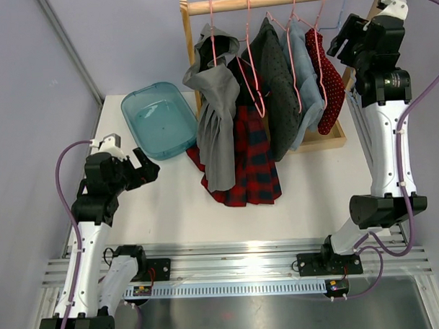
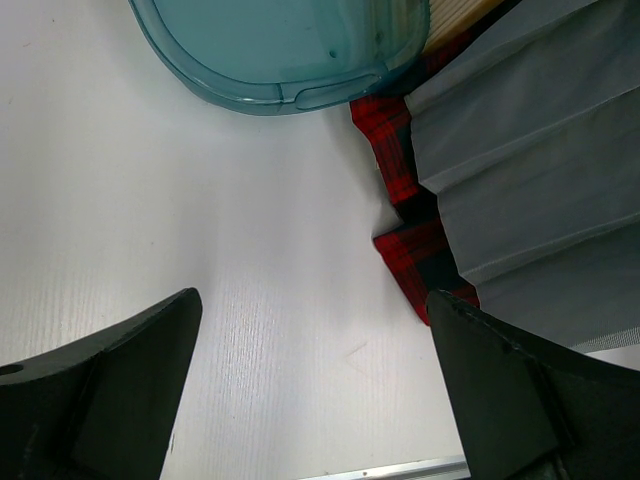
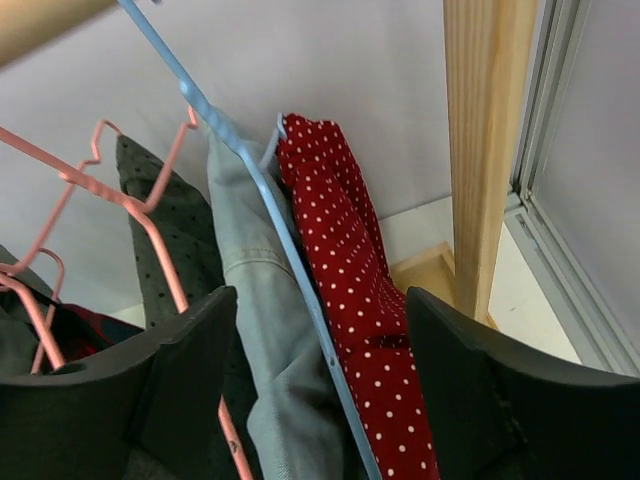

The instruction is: Remove the skirt from the hanger

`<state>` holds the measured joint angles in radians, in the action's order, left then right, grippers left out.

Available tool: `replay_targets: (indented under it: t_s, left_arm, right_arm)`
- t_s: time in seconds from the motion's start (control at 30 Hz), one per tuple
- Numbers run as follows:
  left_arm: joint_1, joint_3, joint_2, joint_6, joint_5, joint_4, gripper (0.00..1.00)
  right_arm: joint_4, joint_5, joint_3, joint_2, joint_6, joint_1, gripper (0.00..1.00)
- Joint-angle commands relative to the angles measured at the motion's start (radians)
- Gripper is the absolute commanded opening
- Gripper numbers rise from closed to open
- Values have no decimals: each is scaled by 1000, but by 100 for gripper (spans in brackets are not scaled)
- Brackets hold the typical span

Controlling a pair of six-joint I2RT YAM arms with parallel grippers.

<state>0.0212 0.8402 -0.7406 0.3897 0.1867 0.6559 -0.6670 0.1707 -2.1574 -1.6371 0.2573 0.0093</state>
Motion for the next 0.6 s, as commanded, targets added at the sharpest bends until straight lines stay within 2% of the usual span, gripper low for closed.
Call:
replay_targets:
  t_s: [0.0,0.03,0.13,0.17,0.2,0.23,0.57]
  left_arm:
    - [8,-6,0,-6,22,-39,99]
    - [8,-6,0,-6,20,-38,99]
    - [13,-4,0,-6,16,-36,99]
    - [16,-4,0,-6,10,-33,99]
    - [17,-4,0,-6,8,-33,99]
    - [19,-3,0,-5,7,-32,99]
    - [31,10,4,-8,-43,-41,99]
  right_arm:
    - [32,-17,27,10,-10,0,74]
    - [30,-23,27,7,-9,-2,67]
    - [30,-25,22,0,-9,-3,37]
    - [26,-23,18,-1,-7,-2,27]
    - [24,-20,7,-6,-4,-2,7]
    - [23,-20,1,-4,-4,0,0]
    - [-3,-23,-213,-14,-9,-2,0]
